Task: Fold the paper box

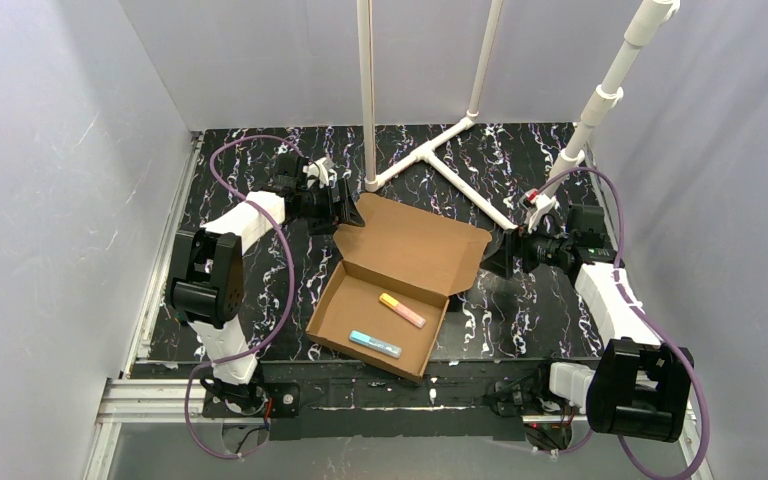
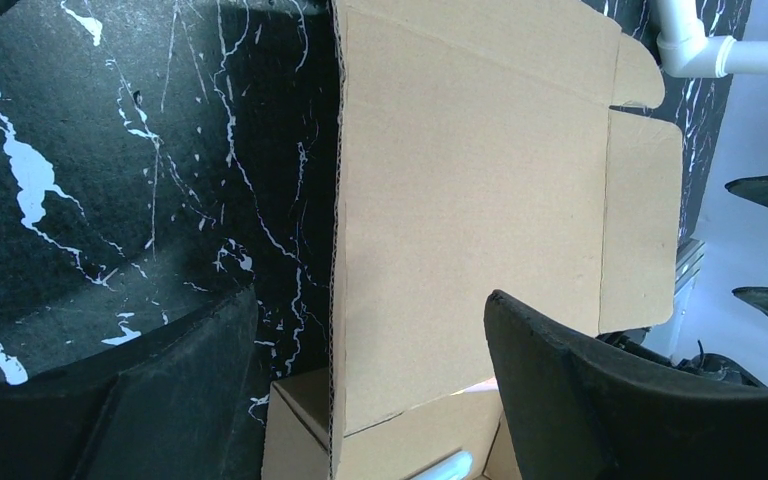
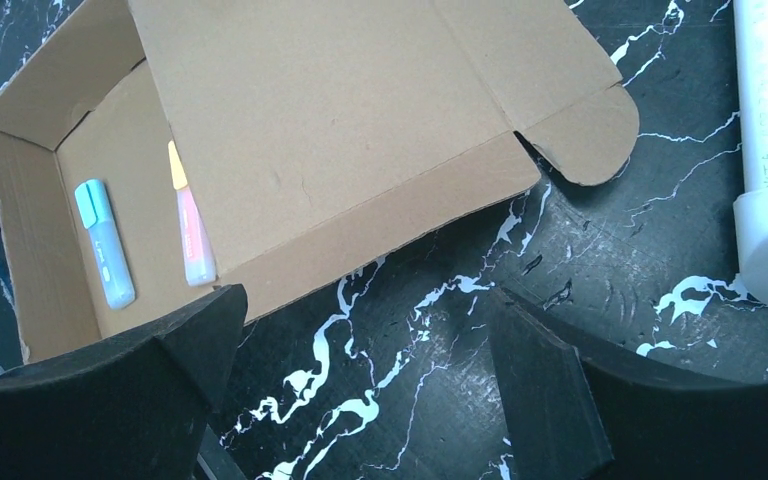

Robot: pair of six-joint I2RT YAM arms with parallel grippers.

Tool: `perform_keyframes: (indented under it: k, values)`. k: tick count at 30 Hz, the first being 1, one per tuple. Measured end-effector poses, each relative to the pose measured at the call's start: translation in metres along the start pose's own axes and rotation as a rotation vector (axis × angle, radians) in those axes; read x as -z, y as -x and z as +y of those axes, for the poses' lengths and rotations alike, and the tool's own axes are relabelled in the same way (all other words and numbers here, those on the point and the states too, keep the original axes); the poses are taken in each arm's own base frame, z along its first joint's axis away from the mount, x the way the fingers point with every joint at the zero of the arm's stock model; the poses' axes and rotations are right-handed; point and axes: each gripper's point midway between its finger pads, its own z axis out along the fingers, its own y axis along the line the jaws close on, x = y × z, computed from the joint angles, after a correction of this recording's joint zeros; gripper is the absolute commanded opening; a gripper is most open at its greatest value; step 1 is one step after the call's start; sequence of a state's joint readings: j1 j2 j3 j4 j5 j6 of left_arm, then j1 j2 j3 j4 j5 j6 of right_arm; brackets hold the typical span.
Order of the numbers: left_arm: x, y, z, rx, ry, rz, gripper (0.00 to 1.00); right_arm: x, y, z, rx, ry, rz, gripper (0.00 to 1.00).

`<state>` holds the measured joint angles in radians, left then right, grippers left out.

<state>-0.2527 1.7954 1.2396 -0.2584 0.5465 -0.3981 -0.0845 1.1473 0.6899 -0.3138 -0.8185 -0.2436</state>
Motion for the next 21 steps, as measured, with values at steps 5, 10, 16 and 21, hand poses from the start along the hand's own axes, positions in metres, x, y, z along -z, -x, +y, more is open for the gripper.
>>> perform_keyframes:
  k: [5,10,16,21]
  values:
    - [0.0001,-0.0003,-0.0021,-0.012,-0.014,0.003,0.82,0.0022,0.0014,-0.0010,0.016,0.010,-0.012,0.98]
    - [-0.0002,0.0029,-0.0051,-0.025,-0.031,-0.008,0.82,0.0037,0.0018,-0.0007,0.027,0.022,-0.019,0.98]
    - [-0.0002,0.0030,-0.0069,-0.027,-0.041,-0.007,0.79,0.0050,0.0014,-0.0003,0.025,0.028,-0.021,0.98]
    - [-0.0002,0.0028,-0.0073,-0.027,-0.044,-0.007,0.79,0.0057,0.0001,0.0003,0.017,0.031,-0.018,0.98]
